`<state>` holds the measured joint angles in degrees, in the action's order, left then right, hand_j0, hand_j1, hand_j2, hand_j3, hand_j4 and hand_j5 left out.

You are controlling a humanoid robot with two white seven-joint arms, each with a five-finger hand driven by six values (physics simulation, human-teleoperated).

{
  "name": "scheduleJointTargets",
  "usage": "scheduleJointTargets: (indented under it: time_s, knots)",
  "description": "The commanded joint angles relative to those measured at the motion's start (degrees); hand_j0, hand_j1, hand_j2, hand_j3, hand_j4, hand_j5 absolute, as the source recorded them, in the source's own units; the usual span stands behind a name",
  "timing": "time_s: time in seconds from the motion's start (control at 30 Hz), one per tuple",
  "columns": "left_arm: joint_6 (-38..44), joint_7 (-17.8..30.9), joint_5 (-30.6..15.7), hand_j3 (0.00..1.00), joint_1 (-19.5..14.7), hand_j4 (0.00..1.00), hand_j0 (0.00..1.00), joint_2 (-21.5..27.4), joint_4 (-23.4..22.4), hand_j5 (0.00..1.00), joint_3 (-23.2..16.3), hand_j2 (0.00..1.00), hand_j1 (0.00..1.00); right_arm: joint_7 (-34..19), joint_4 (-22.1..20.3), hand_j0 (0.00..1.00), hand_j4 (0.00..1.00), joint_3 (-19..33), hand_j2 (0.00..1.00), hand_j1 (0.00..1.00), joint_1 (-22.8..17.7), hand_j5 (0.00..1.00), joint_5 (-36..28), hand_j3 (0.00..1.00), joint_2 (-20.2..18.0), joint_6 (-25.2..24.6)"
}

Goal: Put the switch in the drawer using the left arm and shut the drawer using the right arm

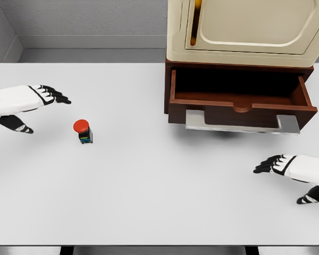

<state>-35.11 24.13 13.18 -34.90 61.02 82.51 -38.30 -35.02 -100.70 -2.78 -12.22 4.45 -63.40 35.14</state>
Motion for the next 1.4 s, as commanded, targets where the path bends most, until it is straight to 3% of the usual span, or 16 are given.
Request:
scheduleJointTargets:
  time_s: [0.0,0.1,0.17,0.3,0.4,0.5,0.8,1.03,1.23,1.37]
  knots:
    - [0.1,0.0,-0.3,1.0,-0.1,1.0,1.0,0.1,0.0,1.0,-0.3,1.0,1.0,0.0,0.0,1.0,1.0,-0.2,1.0,1.0,0.1,1.0,-0.4,1.0,0.0,-0.1]
    - [0.1,0.8,-0.3,1.0,-0.2,1.0,1.0,0.1,0.0,1.0,-0.3,1.0,1.0,0.0,0.0,1.0,1.0,-0.2,1.0,1.0,0.6,1.0,-0.4,1.0,0.1,-0.1]
    - [0.1,4.3,-0.3,1.0,-1.0,1.0,1.0,-2.2,0.0,1.0,-1.4,1.0,1.0,0.0,0.0,1.0,1.0,-0.2,1.0,1.0,0.7,1.0,-0.4,1.0,0.1,-0.1]
    - [0.1,6.4,-0.3,1.0,-1.8,1.0,1.0,-4.5,0.2,1.0,-3.2,1.0,1.0,0.0,0.1,0.57,0.57,0.7,0.57,0.57,0.6,0.57,-0.9,0.57,1.1,-0.1]
    - [0.1,7.5,-0.1,1.0,-2.5,1.0,1.0,-5.7,-0.2,1.0,-4.0,1.0,1.0,0.0,0.0,0.46,0.46,3.9,0.46,0.46,0.4,0.46,-4.5,0.46,2.0,-0.1]
    - [0.1,7.5,1.9,1.0,-4.3,1.0,1.0,-9.8,-4.6,1.0,-4.1,1.0,1.0,0.0,0.0,0.45,0.45,5.9,0.45,0.45,-0.2,0.45,-4.9,0.45,3.7,-0.1]
    - [0.1,7.5,4.4,1.0,-5.1,1.0,1.0,-12.5,-4.7,1.0,-6.0,1.0,1.0,0.0,0.0,0.51,0.51,11.8,0.51,0.51,-3.5,0.51,-4.9,0.51,8.9,-0.1]
    - [0.1,8.2,4.8,0.74,-5.1,0.74,0.74,-12.4,-4.5,0.74,-6.1,0.74,0.74,0.0,0.0,0.53,0.53,12.6,0.53,0.53,-4.3,0.53,-5.0,0.53,9.6,-0.1]
    - [0.1,8.8,4.8,0.73,-5.1,0.73,0.73,-12.4,-4.0,0.73,-6.2,0.73,0.73,0.0,0.0,0.51,0.51,14.3,0.51,0.51,-4.6,0.51,-6.9,0.51,9.7,-0.1]
    - [0.1,8.9,4.8,0.66,-5.1,0.66,0.66,-12.4,-4.0,0.66,-6.3,0.66,0.66,0.0,0.0,0.51,0.51,14.4,0.51,0.51,-4.6,0.51,-8.1,0.51,9.7,-0.1]
